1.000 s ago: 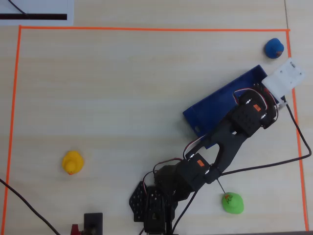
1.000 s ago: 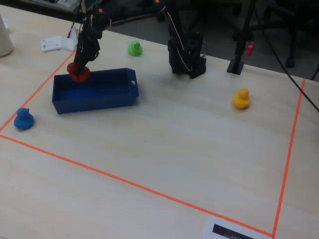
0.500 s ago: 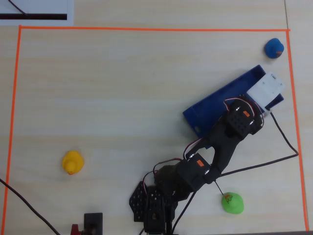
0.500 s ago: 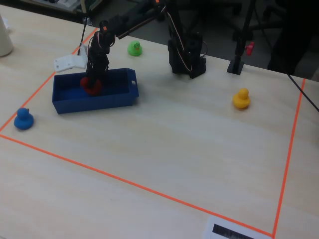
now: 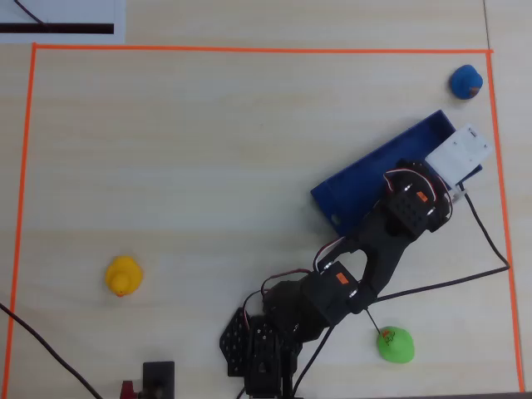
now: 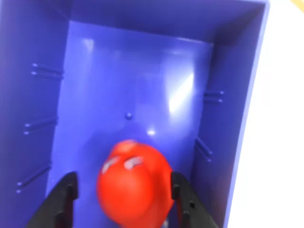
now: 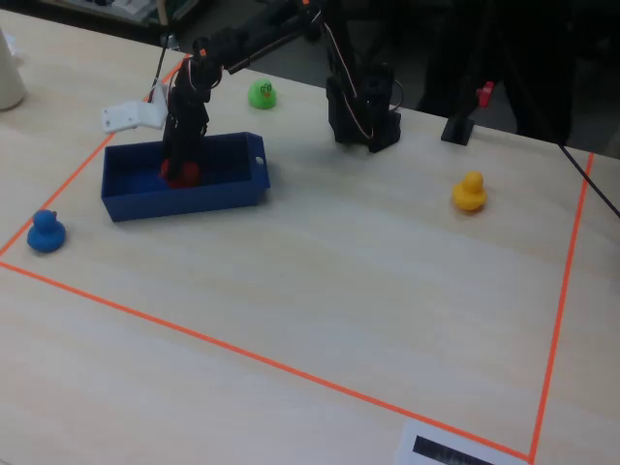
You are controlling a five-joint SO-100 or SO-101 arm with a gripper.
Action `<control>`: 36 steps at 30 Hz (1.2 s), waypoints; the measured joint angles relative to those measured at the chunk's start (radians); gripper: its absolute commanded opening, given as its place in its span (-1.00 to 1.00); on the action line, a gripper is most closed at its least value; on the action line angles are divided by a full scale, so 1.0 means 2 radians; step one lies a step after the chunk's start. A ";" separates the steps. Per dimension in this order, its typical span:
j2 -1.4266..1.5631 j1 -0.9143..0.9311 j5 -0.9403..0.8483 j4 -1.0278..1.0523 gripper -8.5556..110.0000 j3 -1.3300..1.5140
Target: Grasp red duck and put it into box.
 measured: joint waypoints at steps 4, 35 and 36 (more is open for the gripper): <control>0.017 -0.011 0.015 0.001 -0.71 0.000; 0.933 -0.426 -0.082 0.367 -0.85 0.632; 0.944 -0.430 -0.079 0.360 -0.85 0.641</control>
